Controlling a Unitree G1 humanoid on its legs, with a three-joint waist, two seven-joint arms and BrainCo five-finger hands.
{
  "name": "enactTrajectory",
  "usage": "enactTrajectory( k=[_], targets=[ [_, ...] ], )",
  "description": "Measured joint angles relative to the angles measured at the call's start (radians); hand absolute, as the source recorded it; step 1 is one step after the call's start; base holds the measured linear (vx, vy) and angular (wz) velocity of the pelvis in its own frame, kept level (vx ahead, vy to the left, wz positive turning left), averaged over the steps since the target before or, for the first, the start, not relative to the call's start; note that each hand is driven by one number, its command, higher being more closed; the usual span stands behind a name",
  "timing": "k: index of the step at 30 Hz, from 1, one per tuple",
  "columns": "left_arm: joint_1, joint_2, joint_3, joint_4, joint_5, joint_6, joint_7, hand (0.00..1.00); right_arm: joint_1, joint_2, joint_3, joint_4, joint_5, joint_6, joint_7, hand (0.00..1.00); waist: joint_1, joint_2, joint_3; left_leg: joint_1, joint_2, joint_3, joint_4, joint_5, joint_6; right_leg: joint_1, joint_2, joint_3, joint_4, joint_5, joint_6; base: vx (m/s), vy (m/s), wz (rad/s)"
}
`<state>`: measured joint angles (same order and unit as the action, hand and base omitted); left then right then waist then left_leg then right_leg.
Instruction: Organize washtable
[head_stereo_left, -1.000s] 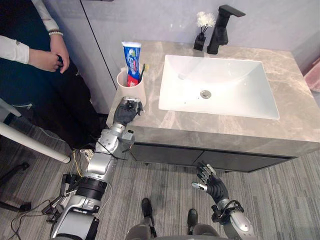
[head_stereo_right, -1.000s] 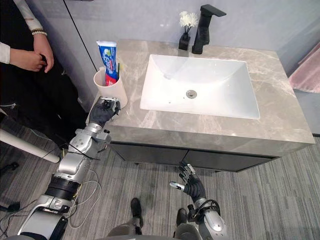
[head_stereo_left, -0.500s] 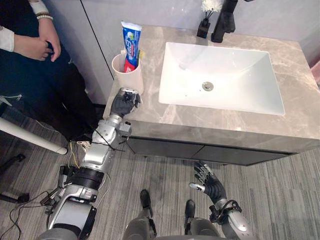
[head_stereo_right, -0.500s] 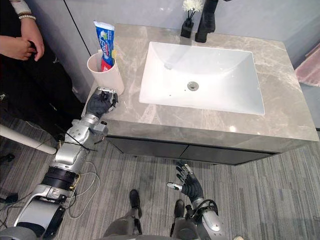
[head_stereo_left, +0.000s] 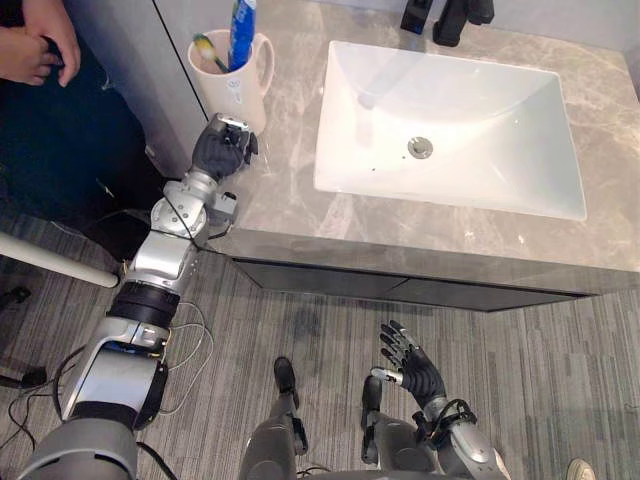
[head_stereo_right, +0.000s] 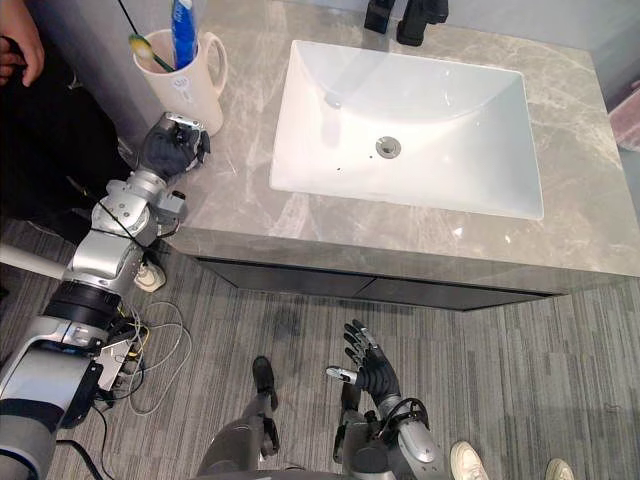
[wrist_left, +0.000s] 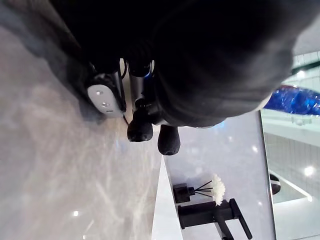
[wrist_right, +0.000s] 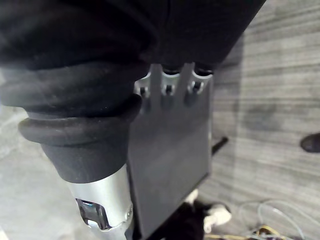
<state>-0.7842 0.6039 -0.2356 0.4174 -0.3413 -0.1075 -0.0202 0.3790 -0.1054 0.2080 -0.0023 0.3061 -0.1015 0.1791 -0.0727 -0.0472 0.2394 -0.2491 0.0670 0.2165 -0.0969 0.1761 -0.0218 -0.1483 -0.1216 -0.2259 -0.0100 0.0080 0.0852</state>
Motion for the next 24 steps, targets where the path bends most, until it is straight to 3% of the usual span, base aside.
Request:
enactTrajectory(
  k=[11,24],
  targets=[
    [-0.155,0.04,-0.079,0.08,0.0,0.003,-0.001,1.0,0.0,0.0,0.03,-0.024,0.001,-0.006,0.001,0.0,-0.024,-0.006,0.021,-0.027,0.002,0.008,0.0,0.0,0.0,-0.032,0.002,0.011,-0.004,0.007,-0.004,0.0,0.005,-0.02],
    [-0.235,0.047,-0.106,0.137,-0.004,0.001,-0.002,1.0,0.0,-0.001,0.038,-0.024,0.003,-0.006,0.003,0.0,-0.026,-0.009,0.04,-0.033,0.004,0.029,0.0,0.0,0.0,-0.045,0.003,0.034,-0.013,0.021,-0.006,0.0,0.005,-0.05]
  ],
)
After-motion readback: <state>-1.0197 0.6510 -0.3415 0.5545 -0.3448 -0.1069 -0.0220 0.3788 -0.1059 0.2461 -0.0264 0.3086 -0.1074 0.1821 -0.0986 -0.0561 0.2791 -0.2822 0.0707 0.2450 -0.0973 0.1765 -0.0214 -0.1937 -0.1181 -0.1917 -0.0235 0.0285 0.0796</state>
